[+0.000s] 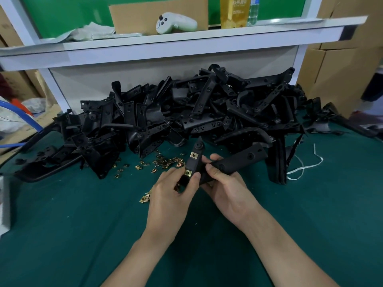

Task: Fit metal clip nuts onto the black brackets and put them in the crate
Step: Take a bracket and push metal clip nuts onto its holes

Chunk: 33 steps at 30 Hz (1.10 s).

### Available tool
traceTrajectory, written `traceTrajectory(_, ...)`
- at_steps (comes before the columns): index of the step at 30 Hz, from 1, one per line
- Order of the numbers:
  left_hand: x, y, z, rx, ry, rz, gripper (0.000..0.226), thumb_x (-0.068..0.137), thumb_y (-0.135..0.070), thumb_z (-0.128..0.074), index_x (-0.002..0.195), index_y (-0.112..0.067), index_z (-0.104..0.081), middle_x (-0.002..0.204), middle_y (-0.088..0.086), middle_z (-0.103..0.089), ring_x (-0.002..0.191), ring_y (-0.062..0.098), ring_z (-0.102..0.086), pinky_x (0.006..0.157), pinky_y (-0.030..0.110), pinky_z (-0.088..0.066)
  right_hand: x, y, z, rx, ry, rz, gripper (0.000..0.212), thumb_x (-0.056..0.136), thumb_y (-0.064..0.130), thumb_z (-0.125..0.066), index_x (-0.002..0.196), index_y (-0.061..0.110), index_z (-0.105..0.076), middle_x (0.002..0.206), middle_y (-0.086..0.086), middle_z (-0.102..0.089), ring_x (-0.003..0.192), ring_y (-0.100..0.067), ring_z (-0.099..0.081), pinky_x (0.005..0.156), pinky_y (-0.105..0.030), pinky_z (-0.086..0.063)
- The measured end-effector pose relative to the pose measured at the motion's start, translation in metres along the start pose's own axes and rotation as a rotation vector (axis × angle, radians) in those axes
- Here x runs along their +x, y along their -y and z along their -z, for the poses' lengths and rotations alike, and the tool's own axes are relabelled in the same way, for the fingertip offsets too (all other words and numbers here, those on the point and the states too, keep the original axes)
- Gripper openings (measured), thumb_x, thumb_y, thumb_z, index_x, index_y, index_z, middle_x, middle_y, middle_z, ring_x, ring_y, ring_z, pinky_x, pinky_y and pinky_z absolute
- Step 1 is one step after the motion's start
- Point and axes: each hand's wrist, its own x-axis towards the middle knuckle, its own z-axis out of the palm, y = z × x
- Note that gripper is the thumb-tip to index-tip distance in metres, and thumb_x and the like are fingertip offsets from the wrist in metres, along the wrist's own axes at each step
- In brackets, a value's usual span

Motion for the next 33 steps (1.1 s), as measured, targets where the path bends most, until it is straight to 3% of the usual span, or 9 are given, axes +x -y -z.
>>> traceTrajectory(5, 0.008, -0.011, 0.015, -0.082, -0.138, 0.008, 0.022, 0.090, -0.056, -0.058, 0.111, -0.061, -0.056, 0.097, -0.019, -0.061, 0.087, 0.007, -0.060, 0.070, 0.015, -0.045, -0.011, 0.000, -0.008, -0.325, 0.046, 0.031, 0.050, 0.091, 0.037, -0.069, 0.132, 0.012, -0.058, 0.125, -0.007, -0.070, 0.112, -0.023, -0.069, 0.091, -0.036, -0.057)
traceTrajectory(8, 0.015, -0.014, 0.030, -0.175, -0.286, 0.016, 0.030, 0.085, -0.057, -0.061, 0.113, -0.064, -0.056, 0.105, -0.013, -0.065, 0.097, 0.006, -0.062, 0.080, 0.014, -0.048, -0.021, 0.001, -0.015, -0.708, 0.023, 0.095, 0.046, 0.088, 0.058, -0.060, 0.110, 0.019, -0.071, 0.106, -0.003, -0.076, 0.092, -0.022, -0.075, 0.077, -0.034, -0.061)
traceTrajectory(11, 0.021, -0.014, 0.041, -0.230, -0.339, 0.015, 0.026, 0.087, -0.051, -0.062, 0.111, -0.061, -0.058, 0.104, -0.014, -0.068, 0.094, 0.007, -0.063, 0.081, 0.018, -0.048, -0.030, 0.013, -0.023, -0.722, 0.204, -0.121, 0.052, 0.086, 0.069, -0.055, 0.080, 0.021, -0.075, 0.097, -0.010, -0.078, 0.073, -0.023, -0.074, 0.059, -0.028, -0.057)
traceTrajectory(13, 0.023, -0.012, 0.046, -0.271, -0.341, 0.028, 0.023, 0.091, -0.044, -0.062, 0.111, -0.054, -0.060, 0.094, -0.021, -0.067, 0.082, 0.002, -0.059, 0.071, 0.015, -0.045, -0.035, 0.027, -0.024, -0.544, 0.394, -0.218, 0.046, 0.088, 0.065, -0.060, 0.080, 0.022, -0.075, 0.097, -0.011, -0.077, 0.067, -0.019, -0.073, 0.055, -0.025, -0.055)
traceTrajectory(15, 0.023, -0.010, 0.049, -0.306, -0.324, 0.041, 0.021, 0.093, -0.040, -0.061, 0.112, -0.049, -0.061, 0.088, -0.024, -0.065, 0.075, -0.001, -0.055, 0.066, 0.011, -0.043, -0.037, 0.036, -0.020, -0.338, 0.462, -0.118, 0.034, 0.091, 0.056, -0.064, 0.088, 0.024, -0.075, 0.095, -0.008, -0.078, 0.065, -0.015, -0.073, 0.054, -0.023, -0.055)
traceTrajectory(17, 0.022, -0.011, 0.045, -0.337, -0.283, 0.048, 0.021, 0.092, -0.038, -0.061, 0.112, -0.046, -0.061, 0.093, -0.024, -0.067, 0.082, -0.001, -0.059, 0.073, 0.010, -0.045, -0.036, 0.036, -0.017, -0.534, 0.284, 0.215, 0.024, 0.088, 0.052, -0.070, 0.101, 0.032, -0.073, 0.105, -0.002, -0.076, 0.082, -0.013, -0.074, 0.065, -0.022, -0.055)
traceTrajectory(20, 0.018, -0.015, 0.035, -0.337, -0.134, 0.066, 0.022, 0.089, -0.040, -0.062, 0.109, -0.049, -0.062, 0.102, -0.022, -0.069, 0.093, 0.001, -0.064, 0.079, 0.010, -0.046, -0.028, 0.026, -0.018, -0.971, 0.044, 0.540, 0.058, 0.080, 0.054, -0.076, 0.132, 0.050, -0.052, 0.136, 0.021, -0.057, 0.124, -0.002, -0.056, 0.094, -0.014, -0.044)
traceTrajectory(23, 0.012, -0.016, 0.026, -0.313, 0.030, 0.104, 0.022, 0.088, -0.042, -0.064, 0.106, -0.053, -0.062, 0.102, -0.021, -0.071, 0.097, 0.003, -0.066, 0.078, 0.009, -0.047, -0.025, 0.019, -0.017, -0.845, 0.067, 0.423, 0.070, 0.080, 0.042, -0.081, 0.139, 0.049, -0.044, 0.131, 0.026, -0.057, 0.118, 0.000, -0.059, 0.091, -0.013, -0.048)
traceTrajectory(33, 0.009, -0.015, 0.024, -0.344, 0.137, 0.142, 0.029, 0.095, -0.023, -0.067, 0.107, -0.049, -0.063, 0.105, -0.017, -0.072, 0.102, 0.007, -0.065, 0.088, 0.019, -0.051, -0.026, 0.027, -0.010, -0.942, 0.044, 0.337, 0.030, 0.085, 0.026, -0.080, 0.105, 0.046, -0.068, 0.099, 0.014, -0.073, 0.093, -0.006, -0.070, 0.080, -0.017, -0.052)
